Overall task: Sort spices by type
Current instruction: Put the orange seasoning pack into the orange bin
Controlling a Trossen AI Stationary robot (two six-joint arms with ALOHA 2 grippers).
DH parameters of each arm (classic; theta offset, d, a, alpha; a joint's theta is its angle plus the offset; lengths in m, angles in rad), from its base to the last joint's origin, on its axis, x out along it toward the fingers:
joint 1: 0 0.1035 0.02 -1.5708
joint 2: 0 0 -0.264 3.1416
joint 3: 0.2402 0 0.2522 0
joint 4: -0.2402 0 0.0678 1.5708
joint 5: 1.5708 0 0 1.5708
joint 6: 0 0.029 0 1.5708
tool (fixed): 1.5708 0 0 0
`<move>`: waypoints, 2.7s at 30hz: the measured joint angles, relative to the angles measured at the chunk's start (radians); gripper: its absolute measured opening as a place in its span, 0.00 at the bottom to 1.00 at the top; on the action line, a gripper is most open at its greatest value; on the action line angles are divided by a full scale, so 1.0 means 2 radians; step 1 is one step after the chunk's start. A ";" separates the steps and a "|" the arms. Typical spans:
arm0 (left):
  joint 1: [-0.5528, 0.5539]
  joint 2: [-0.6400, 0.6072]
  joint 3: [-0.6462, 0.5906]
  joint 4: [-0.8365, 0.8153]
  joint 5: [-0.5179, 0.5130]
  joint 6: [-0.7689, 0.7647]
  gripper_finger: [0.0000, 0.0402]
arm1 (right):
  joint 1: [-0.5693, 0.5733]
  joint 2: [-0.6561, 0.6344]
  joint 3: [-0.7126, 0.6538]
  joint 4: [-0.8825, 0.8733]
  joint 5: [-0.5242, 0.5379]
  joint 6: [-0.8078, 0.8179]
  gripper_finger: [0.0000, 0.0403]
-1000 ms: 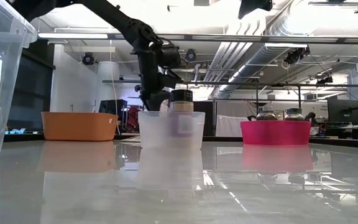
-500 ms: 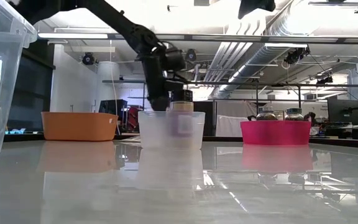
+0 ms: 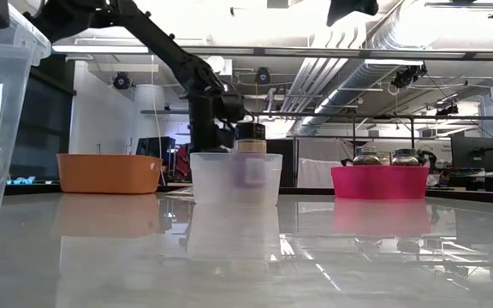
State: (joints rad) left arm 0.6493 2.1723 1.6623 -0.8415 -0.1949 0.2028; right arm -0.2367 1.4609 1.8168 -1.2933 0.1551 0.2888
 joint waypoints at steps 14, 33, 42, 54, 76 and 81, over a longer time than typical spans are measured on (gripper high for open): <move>-0.005 0.005 0.000 -0.001 -0.030 -0.009 0.35 | 0.000 0.000 0.000 0.000 0.000 -0.001 0.00; -0.004 0.039 0.005 -0.019 -0.013 0.017 0.07 | 0.000 0.000 0.000 0.000 -0.001 0.002 0.00; 0.005 0.049 0.102 -0.103 0.032 0.000 0.00 | 0.000 0.000 0.000 0.000 -0.001 -0.002 0.00; 0.010 0.044 0.222 -0.186 0.058 -0.013 0.00 | -0.001 0.000 0.000 0.002 0.028 -0.044 0.00; 0.003 0.060 0.222 -0.200 -0.001 -0.096 0.45 | -0.005 0.000 0.000 0.022 0.027 -0.096 0.00; -0.007 0.063 0.222 -0.187 -0.002 -0.096 0.53 | -0.008 0.000 0.000 0.022 0.027 -0.102 0.00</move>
State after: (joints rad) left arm 0.6346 2.2974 2.1067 -1.2164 -0.1990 0.0103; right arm -0.2518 1.4601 1.8168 -1.2484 0.2096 0.0840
